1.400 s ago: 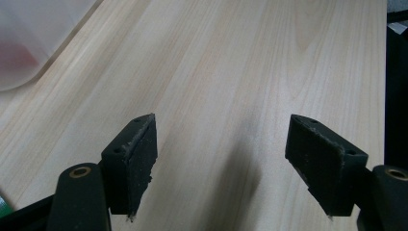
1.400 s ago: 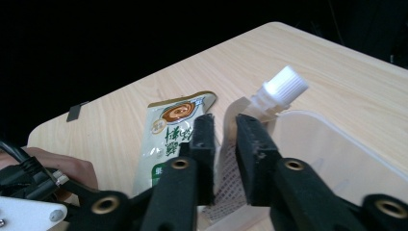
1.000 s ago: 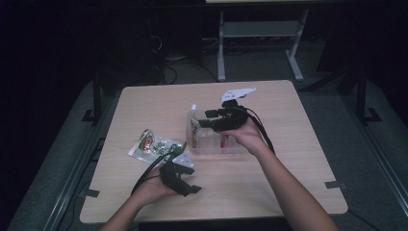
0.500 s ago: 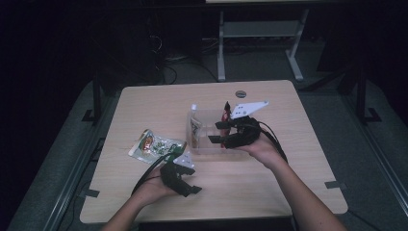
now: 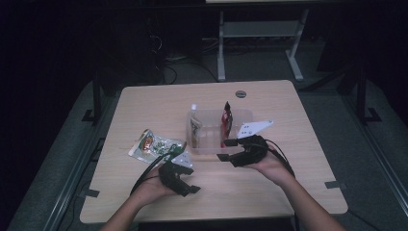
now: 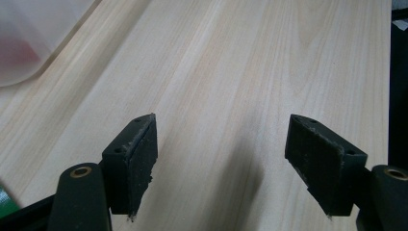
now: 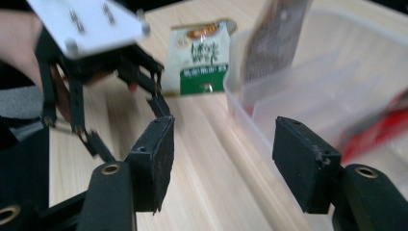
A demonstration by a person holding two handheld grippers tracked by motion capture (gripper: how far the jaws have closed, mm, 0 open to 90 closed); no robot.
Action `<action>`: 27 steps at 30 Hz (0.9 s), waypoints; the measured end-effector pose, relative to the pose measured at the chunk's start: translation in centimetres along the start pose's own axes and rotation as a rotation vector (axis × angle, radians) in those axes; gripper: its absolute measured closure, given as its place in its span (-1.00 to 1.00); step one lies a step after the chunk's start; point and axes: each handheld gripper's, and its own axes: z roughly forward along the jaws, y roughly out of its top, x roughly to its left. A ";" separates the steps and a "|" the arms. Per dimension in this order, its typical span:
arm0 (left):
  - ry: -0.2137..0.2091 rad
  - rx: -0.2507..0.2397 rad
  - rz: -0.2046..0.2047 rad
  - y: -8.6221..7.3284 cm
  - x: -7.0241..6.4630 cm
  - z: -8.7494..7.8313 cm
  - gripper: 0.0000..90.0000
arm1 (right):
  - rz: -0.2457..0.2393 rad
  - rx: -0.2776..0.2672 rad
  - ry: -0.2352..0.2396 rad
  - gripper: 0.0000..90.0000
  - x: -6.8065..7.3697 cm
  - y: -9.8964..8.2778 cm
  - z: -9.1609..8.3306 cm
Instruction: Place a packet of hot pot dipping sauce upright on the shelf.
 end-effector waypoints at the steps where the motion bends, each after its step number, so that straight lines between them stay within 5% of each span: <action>1: 0.002 0.001 0.005 0.0 0.1 0.0 -0.41 | 0.004 0.013 -0.005 -0.13 0.0 -0.3 0.0; 19: -0.001 -0.005 -0.009 -0.1 0.2 -0.3 -0.39 | 0.032 0.134 -0.042 -0.26 0.4 -5.7 -1.0; 27: 0.018 -0.029 -0.029 -0.1 0.9 -2.0 -0.09 | 0.060 0.144 -0.065 -0.35 0.3 -7.0 -1.6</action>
